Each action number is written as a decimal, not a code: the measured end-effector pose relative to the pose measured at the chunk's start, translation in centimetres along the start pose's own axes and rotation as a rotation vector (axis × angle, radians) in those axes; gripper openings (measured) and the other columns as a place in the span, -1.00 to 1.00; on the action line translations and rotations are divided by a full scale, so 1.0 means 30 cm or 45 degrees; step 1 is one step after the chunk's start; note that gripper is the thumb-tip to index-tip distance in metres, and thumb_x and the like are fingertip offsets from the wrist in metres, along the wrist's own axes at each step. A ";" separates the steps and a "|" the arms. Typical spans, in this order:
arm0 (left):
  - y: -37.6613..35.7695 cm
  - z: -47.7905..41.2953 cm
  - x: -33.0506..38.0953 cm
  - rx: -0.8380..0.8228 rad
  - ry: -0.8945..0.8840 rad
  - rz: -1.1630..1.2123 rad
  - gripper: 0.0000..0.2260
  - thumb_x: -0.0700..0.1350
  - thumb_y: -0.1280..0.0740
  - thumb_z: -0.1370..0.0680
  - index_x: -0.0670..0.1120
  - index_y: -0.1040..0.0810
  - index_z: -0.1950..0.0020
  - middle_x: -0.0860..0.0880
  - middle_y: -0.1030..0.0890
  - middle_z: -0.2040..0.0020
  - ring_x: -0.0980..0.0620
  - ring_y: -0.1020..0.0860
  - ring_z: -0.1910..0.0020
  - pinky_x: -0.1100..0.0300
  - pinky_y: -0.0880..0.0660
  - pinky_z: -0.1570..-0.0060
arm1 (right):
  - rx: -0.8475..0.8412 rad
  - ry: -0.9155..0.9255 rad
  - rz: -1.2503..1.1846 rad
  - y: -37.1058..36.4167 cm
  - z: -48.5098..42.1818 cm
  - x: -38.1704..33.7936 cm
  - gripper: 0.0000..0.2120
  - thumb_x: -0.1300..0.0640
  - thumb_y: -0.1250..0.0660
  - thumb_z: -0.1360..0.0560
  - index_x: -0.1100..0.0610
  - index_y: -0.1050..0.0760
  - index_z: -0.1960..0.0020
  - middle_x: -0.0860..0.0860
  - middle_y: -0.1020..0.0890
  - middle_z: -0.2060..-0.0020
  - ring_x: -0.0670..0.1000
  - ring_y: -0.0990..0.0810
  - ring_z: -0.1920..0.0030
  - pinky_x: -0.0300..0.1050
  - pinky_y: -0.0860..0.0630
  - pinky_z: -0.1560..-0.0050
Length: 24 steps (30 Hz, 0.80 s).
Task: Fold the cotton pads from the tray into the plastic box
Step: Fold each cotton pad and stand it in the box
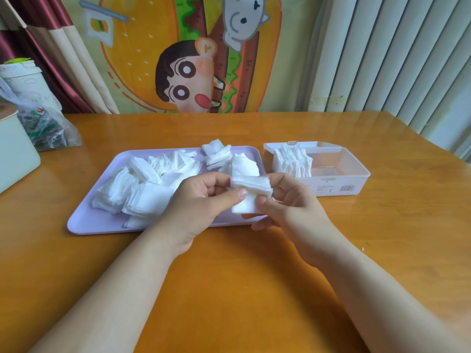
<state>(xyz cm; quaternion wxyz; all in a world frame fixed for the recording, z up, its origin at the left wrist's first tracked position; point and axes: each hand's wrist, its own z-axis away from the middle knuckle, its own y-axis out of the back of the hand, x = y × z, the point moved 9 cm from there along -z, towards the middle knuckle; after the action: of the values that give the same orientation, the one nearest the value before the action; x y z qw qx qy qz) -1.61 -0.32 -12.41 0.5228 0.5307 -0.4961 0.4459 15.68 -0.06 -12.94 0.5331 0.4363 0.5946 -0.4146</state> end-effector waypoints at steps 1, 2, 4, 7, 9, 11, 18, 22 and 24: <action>-0.005 0.005 0.005 0.000 -0.015 0.024 -0.90 -0.15 -0.52 -0.55 -0.08 -0.72 -0.05 0.04 -0.64 0.23 0.19 -0.51 0.35 0.39 -0.39 0.32 | 0.001 -0.005 0.017 -0.002 0.002 0.001 -0.80 0.38 -0.27 -0.67 0.22 -0.52 -0.26 0.16 -0.72 -0.09 0.22 -0.76 0.02 0.06 -0.65 0.15; -0.011 0.008 0.012 0.001 -0.036 0.024 -0.90 -0.17 -0.51 -0.55 -0.09 -0.71 -0.06 0.06 -0.64 0.25 0.19 -0.52 0.34 0.39 -0.41 0.31 | 0.004 -0.015 0.032 -0.005 0.002 0.002 -0.78 0.37 -0.26 -0.68 0.19 -0.51 -0.28 0.15 -0.71 -0.08 0.18 -0.76 0.02 0.05 -0.64 0.16; -0.028 0.016 0.033 0.002 -0.072 0.010 -0.90 -0.19 -0.50 -0.56 -0.09 -0.70 -0.07 0.09 -0.64 0.25 0.19 -0.55 0.29 0.38 -0.45 0.26 | 0.012 -0.046 0.039 -0.018 0.008 -0.003 -0.74 0.33 -0.23 -0.69 0.10 -0.49 -0.31 0.12 -0.71 0.00 0.10 -0.73 0.02 0.02 -0.63 0.17; -0.044 0.028 0.052 0.031 -0.100 -0.006 -0.90 -0.19 -0.45 -0.61 -0.06 -0.70 -0.10 0.08 -0.66 0.24 0.15 -0.57 0.27 0.37 -0.47 0.25 | 0.026 -0.066 0.066 -0.030 0.017 -0.016 -0.69 0.25 -0.19 -0.71 -0.06 -0.41 -0.37 -0.02 -0.69 0.16 -0.01 -0.68 0.07 -0.07 -0.59 0.21; -0.047 0.029 0.065 0.059 -0.132 -0.054 -0.89 -0.18 -0.43 -0.62 -0.03 -0.70 -0.11 0.02 -0.69 0.20 0.11 -0.59 0.25 0.33 -0.51 0.17 | 0.021 -0.053 0.127 -0.035 0.023 -0.029 -0.67 0.21 -0.16 -0.72 -0.13 -0.35 -0.40 -0.08 -0.70 0.18 -0.09 -0.66 0.12 -0.14 -0.56 0.21; -0.055 0.025 0.084 0.070 -0.151 -0.111 -0.93 -0.15 -0.44 -0.62 -0.02 -0.71 -0.07 -0.06 -0.70 0.17 0.10 -0.59 0.23 0.27 -0.52 0.11 | 0.038 -0.004 0.188 -0.027 0.029 -0.050 -0.73 0.17 -0.14 -0.74 -0.09 -0.34 -0.38 -0.13 -0.69 0.18 -0.18 -0.62 0.20 -0.27 -0.53 0.22; -0.092 -0.046 0.151 0.087 -0.103 -0.186 -0.96 -0.11 -0.39 -0.66 -0.02 -0.63 -0.09 0.00 -0.74 0.08 0.07 -0.70 0.17 0.29 -0.55 0.15 | 0.234 -0.026 0.165 0.089 0.001 -0.145 -0.91 0.15 -0.40 -0.65 0.14 -0.62 -0.13 0.01 -0.70 0.26 -0.02 -0.62 0.36 -0.21 -0.41 0.45; -0.171 -0.115 0.219 0.040 -0.125 -0.214 -0.93 -0.08 -0.32 -0.70 -0.01 -0.60 -0.13 0.01 -0.75 0.08 0.14 -0.67 0.23 0.31 -0.53 0.27 | 0.294 -0.126 0.177 0.182 -0.043 -0.191 -0.87 0.12 -0.48 -0.58 0.19 -0.67 0.03 0.04 -0.66 0.35 -0.02 -0.61 0.38 -0.14 -0.40 0.45; -0.216 -0.156 0.245 0.018 -0.138 -0.192 -0.92 -0.10 -0.32 -0.70 -0.02 -0.60 -0.14 0.03 -0.73 0.14 0.19 -0.63 0.29 0.39 -0.47 0.31 | 0.346 -0.110 0.217 0.238 -0.063 -0.232 -0.90 0.14 -0.48 -0.55 0.14 -0.65 0.12 -0.03 -0.65 0.39 -0.05 -0.58 0.38 -0.14 -0.37 0.45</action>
<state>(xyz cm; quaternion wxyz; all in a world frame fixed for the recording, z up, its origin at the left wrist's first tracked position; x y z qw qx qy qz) 5.85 3.66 -5.57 0.5236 0.5934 -0.4792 0.3795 22.37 3.19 -6.04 0.5274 0.5350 0.4704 -0.4628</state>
